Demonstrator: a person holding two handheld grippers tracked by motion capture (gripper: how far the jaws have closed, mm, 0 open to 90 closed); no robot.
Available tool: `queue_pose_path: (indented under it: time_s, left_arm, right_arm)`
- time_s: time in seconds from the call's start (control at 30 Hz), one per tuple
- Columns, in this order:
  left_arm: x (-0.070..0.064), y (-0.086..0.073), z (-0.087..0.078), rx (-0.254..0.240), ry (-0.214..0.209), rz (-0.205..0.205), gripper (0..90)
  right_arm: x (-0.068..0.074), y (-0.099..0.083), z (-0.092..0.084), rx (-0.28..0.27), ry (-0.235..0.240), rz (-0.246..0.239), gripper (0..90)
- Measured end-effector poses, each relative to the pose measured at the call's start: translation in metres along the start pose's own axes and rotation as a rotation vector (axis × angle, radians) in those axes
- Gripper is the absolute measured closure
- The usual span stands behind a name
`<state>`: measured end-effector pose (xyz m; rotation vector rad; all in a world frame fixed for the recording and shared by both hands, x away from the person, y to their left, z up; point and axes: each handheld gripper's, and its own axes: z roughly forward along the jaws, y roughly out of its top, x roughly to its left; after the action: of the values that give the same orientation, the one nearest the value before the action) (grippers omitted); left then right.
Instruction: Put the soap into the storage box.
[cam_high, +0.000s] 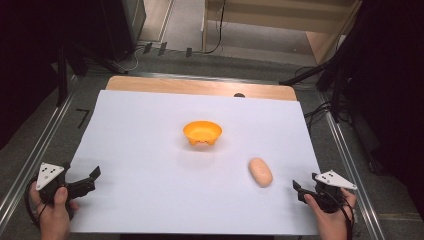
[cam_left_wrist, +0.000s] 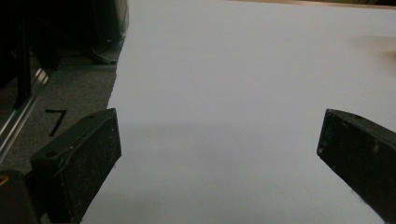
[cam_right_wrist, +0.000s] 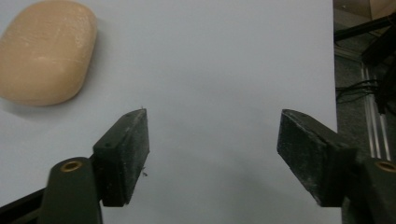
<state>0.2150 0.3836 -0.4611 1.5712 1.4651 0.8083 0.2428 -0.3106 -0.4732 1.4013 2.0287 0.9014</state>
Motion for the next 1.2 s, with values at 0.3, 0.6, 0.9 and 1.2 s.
queue_pose_path:
  time_s: [0.3,0.6,0.9,1.2]
  left_arm:
    - [0.0,0.0,0.0,0.0,0.0,-0.002,0.5]
    - [0.0,0.0,0.0,0.002,-0.001,-0.002,0.5]
    - [0.0,0.0,0.0,0.002,-0.002,-0.002,0.5]
    - [0.0,0.0,0.0,0.002,-0.003,0.0,0.5]
  right_arm:
    - [-0.001,0.022,0.0,0.132,0.021,-0.034,44.5]
    - [0.002,0.039,0.007,0.276,0.091,-0.018,29.4]
    - [0.013,0.049,0.016,0.37,0.148,-0.051,24.9]
    - [0.03,0.063,0.021,0.39,0.208,-0.082,24.8]
